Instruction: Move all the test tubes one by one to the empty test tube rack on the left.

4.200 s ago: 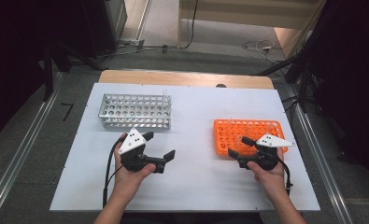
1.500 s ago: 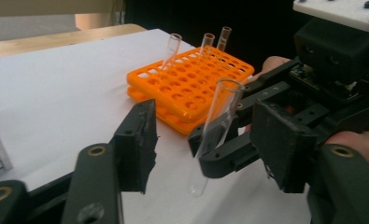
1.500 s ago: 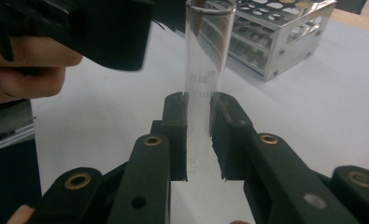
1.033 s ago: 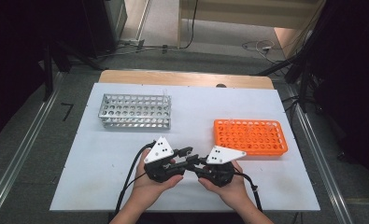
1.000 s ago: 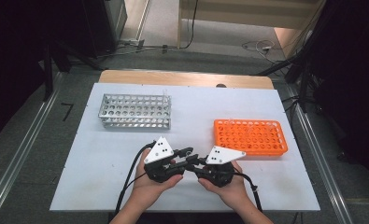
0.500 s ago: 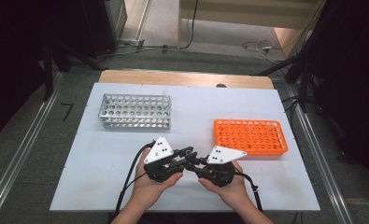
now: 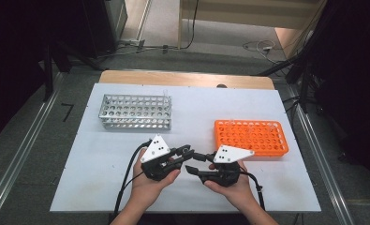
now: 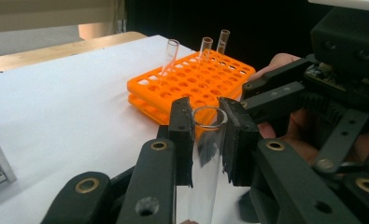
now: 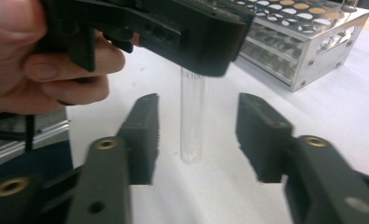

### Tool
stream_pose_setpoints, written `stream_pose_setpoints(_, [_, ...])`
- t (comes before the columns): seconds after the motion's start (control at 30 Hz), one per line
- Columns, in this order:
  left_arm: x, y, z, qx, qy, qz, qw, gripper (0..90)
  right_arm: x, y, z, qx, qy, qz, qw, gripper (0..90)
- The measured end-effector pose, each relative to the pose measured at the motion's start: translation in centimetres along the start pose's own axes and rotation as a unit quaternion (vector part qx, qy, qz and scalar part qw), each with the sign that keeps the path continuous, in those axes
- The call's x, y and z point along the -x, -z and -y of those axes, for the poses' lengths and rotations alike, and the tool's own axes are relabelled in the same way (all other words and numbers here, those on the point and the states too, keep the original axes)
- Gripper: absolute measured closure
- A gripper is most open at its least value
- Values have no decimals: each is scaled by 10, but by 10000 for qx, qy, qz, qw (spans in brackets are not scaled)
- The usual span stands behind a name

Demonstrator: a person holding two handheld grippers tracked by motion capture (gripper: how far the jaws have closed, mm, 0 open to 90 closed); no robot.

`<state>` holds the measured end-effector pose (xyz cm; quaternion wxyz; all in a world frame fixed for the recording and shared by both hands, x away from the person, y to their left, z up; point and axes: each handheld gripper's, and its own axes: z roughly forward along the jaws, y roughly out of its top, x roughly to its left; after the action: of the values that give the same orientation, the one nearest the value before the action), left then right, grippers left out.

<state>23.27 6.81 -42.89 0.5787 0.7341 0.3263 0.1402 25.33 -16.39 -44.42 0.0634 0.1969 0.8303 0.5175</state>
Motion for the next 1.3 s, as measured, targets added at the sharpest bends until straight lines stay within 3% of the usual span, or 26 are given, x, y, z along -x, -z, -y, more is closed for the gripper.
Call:
stream_pose_setpoints(0.3, [-16,7,-9,98,86,-144,9998,758,13,23,-1,-152,55,345,9993,137])
stream_pose_setpoints(0.47, [-31,12,-16,156,182,-269,9993,758,23,39,5,-9,-144,388,9991,10])
stream_pose_setpoints(0.57, [-40,14,-20,166,219,-352,9990,758,30,47,11,58,-254,397,9989,0])
stream_pose_setpoints(0.93, [-70,11,-34,196,213,-684,9972,758,44,74,24,3,-314,827,9961,0])
stream_pose_setpoints(1.3, [-106,5,-51,255,287,-1011,9941,758,50,85,41,80,-499,886,9948,0])
